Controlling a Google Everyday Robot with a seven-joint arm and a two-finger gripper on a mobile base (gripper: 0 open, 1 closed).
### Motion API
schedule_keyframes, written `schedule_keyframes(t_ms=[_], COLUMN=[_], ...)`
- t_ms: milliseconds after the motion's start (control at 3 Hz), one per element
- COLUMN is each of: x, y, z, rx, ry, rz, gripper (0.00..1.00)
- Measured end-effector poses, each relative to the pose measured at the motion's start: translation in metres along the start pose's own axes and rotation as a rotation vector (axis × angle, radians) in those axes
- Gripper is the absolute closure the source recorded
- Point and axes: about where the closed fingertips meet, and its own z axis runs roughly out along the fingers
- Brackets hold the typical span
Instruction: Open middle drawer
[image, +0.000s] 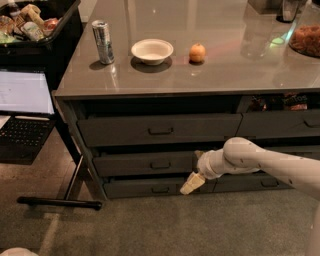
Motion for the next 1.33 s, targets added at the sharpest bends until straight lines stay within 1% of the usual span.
schedule_keyframes(t_ms=[333, 667, 1333], x=[-0.003, 0.001, 0.009], y=[-0.026, -0.067, -0.078], z=[0.004, 0.007, 0.013], rx=[0.016, 0.042, 0.036], ry=[0.002, 0.004, 0.013], rz=[-0.028, -0.012, 0.004], gripper=[0.0, 0.0, 0.0])
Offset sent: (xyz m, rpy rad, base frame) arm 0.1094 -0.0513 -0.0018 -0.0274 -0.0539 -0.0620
